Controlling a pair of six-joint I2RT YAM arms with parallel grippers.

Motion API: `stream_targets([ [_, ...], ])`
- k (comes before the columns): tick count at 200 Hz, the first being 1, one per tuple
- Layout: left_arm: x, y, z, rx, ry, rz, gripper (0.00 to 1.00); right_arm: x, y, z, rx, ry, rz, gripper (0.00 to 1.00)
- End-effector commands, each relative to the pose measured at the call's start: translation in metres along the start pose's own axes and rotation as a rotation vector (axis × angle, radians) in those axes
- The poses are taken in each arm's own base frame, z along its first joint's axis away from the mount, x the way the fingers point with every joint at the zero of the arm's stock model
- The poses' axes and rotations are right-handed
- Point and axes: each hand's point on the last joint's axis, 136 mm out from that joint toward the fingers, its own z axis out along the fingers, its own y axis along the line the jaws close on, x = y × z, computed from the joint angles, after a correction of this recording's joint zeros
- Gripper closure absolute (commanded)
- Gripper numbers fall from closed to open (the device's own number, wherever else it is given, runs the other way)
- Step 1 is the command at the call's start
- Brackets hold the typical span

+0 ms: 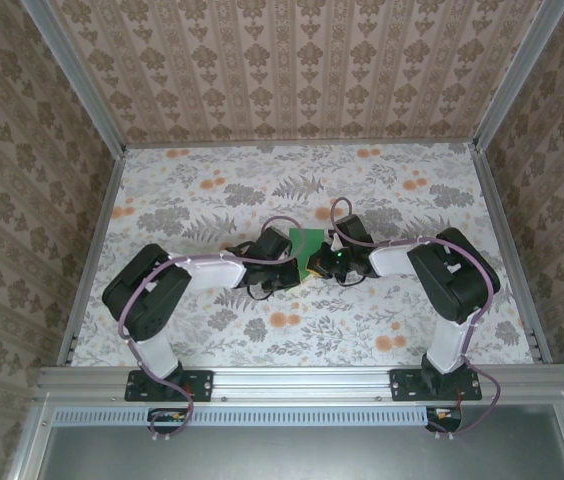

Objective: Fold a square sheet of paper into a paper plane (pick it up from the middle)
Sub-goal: Third fold the triangle at the center of the table.

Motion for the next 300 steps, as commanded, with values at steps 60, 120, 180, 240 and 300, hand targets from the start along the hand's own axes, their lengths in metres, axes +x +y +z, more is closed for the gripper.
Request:
stream_targets([
  [60, 0.049, 0.041, -0.017, -0.09, 0.125, -0.063, 0.96, 0.014, -0.086, -0.001, 0.314, -0.008, 0.102, 1.0],
  [120, 0.007, 0.005, -0.053, -0.011, -0.041, 0.026, 0.96, 0.014, -0.075, -0.002, 0.278, -0.008, 0.096, 1.0],
  [180, -0.013, -0.013, -0.029, 0.032, -0.049, 0.024, 0.98, 0.012, -0.063, -0.001, 0.239, -0.004, 0.085, 1.0],
  [240, -0.003, 0.013, -0.004, -0.062, 0.015, -0.009, 1.0, 0.008, -0.042, -0.001, 0.167, 0.003, 0.035, 0.99],
  [300, 0.011, 0.036, 0.001, -0.132, 0.053, -0.032, 1.0, 0.005, 0.018, -0.016, 0.003, 0.034, -0.208, 0.93],
])
